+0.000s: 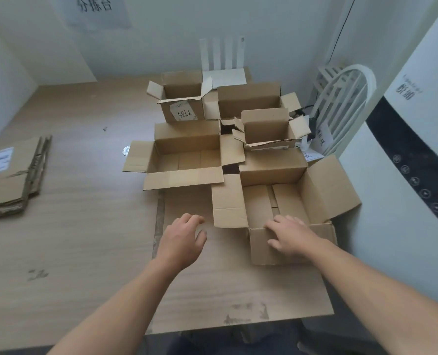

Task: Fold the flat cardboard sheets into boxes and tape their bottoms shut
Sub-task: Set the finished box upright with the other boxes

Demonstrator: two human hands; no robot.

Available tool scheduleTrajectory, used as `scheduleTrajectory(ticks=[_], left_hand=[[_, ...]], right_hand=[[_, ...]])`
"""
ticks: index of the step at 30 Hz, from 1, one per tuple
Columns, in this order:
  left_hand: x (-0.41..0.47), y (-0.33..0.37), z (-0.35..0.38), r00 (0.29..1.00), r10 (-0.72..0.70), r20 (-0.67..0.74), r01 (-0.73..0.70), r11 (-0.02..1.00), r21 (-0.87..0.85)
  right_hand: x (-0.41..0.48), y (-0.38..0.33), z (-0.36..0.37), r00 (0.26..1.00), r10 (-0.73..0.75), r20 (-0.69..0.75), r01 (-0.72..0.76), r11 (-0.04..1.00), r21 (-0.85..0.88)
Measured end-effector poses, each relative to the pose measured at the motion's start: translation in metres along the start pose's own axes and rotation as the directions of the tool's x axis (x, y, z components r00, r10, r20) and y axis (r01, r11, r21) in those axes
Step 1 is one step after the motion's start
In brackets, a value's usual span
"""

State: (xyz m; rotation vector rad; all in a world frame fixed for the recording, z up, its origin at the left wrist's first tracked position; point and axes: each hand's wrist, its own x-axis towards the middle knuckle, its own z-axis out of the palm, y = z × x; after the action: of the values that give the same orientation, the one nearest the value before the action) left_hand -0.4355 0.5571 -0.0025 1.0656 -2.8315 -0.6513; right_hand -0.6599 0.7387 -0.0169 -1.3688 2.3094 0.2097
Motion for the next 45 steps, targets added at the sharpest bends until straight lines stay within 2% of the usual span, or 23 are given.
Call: scheduleTrajectory(ticks=[4, 7, 14, 17, 24, 28, 35, 41, 45], left_hand=[[-0.003, -0.003, -0.003, 1.0, -0.029, -0.012, 0.029, 1.0, -0.004], [-0.009, -0.011, -0.011, 0.998, -0.05, -0.042, 0.051, 0.999, 0.005], [-0.041, -0.063, -0.055, 0.977, -0.151, -0.147, 0.168, 0.979, 0.114], [-0.071, -0.102, -0.082, 0.956, -0.227, -0.185, 0.254, 0.957, 0.14], [-0.165, -0.215, -0.149, 0.866, -0.412, -0.283, 0.451, 0.888, 0.088], [-0.222, -0.274, -0.183, 0.791, -0.5, -0.353, 0.553, 0.831, 0.062], [-0.3, -0.359, -0.218, 0.667, -0.637, -0.385, 0.703, 0.709, 0.045], [-0.31, -0.416, -0.227, 0.623, -0.689, -0.37, 0.744, 0.669, 0.007], [-0.28, -0.46, -0.235, 0.643, -0.677, -0.357, 0.726, 0.688, 0.002]], right_hand=[[0.0, -0.008, -0.019, 0.996, -0.057, -0.07, 0.062, 0.996, 0.071], [0.005, -0.032, -0.036, 0.981, -0.111, -0.158, 0.119, 0.992, 0.042], [0.024, -0.141, -0.066, 0.893, -0.255, -0.371, 0.246, 0.967, -0.071], [0.03, -0.207, -0.072, 0.846, -0.349, -0.403, 0.317, 0.937, -0.145], [0.037, -0.389, -0.075, 0.752, -0.538, -0.381, 0.514, 0.84, -0.173], [0.033, -0.49, -0.073, 0.684, -0.631, -0.366, 0.605, 0.771, -0.199], [0.027, -0.622, -0.059, 0.602, -0.734, -0.313, 0.709, 0.672, -0.214], [0.049, -0.683, -0.046, 0.602, -0.768, -0.218, 0.729, 0.64, -0.244], [0.092, -0.713, -0.049, 0.624, -0.752, -0.213, 0.71, 0.66, -0.246]])
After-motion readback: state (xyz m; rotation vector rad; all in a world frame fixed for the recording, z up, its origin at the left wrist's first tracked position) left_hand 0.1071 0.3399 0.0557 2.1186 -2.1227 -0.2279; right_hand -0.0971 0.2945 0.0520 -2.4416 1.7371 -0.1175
